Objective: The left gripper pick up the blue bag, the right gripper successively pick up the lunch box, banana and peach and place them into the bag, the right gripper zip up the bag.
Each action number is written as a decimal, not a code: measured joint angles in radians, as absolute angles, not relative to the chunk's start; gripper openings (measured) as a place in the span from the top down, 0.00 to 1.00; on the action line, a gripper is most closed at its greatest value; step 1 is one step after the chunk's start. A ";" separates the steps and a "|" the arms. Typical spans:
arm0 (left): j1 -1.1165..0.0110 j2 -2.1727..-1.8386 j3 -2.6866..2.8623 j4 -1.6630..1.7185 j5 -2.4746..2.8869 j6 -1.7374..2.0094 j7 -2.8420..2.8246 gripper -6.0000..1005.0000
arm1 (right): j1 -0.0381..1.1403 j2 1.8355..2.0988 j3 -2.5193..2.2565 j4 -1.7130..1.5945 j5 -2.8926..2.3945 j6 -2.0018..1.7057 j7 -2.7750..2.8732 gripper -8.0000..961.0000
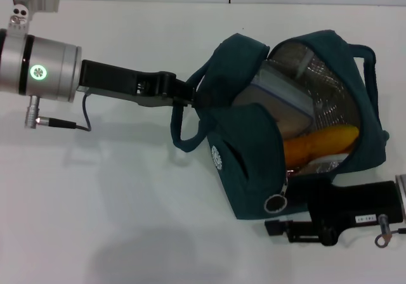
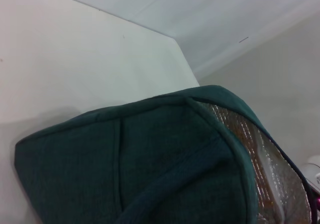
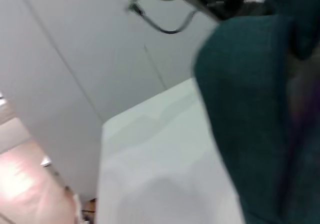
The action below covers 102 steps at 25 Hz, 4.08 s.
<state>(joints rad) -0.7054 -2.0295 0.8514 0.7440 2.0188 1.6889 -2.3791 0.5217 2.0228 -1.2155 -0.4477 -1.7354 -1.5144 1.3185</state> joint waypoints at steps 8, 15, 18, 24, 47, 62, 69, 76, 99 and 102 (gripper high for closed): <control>-0.699 -2.030 0.851 0.744 2.019 1.689 -2.378 0.95 | 0.524 2.024 -1.227 -0.438 -1.704 -1.473 1.305 0.52; -0.701 -2.029 0.851 0.744 2.019 1.689 -2.377 0.95 | 0.532 2.028 -1.230 -0.428 -1.701 -1.453 1.302 0.55; -0.703 -2.029 0.851 0.744 2.019 1.689 -2.377 0.95 | 0.536 2.028 -1.230 -0.420 -1.699 -1.432 1.299 0.56; -0.706 -2.029 0.851 0.744 2.019 1.689 -2.373 0.95 | 0.541 2.028 -1.230 -0.416 -1.695 -1.411 1.299 0.70; -0.702 -2.029 0.851 0.744 2.014 1.689 -2.370 0.95 | 0.462 2.010 -1.112 -0.424 -1.669 -1.456 1.304 0.98; -0.704 -2.033 0.851 0.744 2.016 1.689 -2.370 0.95 | 0.427 2.009 -1.037 -0.467 -1.702 -1.523 1.293 0.98; -0.707 -2.031 0.852 0.744 2.015 1.689 -2.370 0.95 | 0.425 1.983 -1.038 -0.475 -1.734 -1.520 1.369 0.98; -0.709 -2.030 0.851 0.744 2.011 1.687 -2.370 0.95 | 0.431 1.958 -1.038 -0.501 -1.758 -1.525 1.465 0.98; -0.708 -2.034 0.851 0.745 2.010 1.688 -2.365 0.95 | 0.510 1.997 -1.054 -0.552 -1.915 -1.590 1.610 0.97; -0.709 -2.032 0.851 0.745 2.010 1.688 -2.361 0.95 | 0.516 1.996 -1.058 -0.546 -1.927 -1.579 1.635 0.97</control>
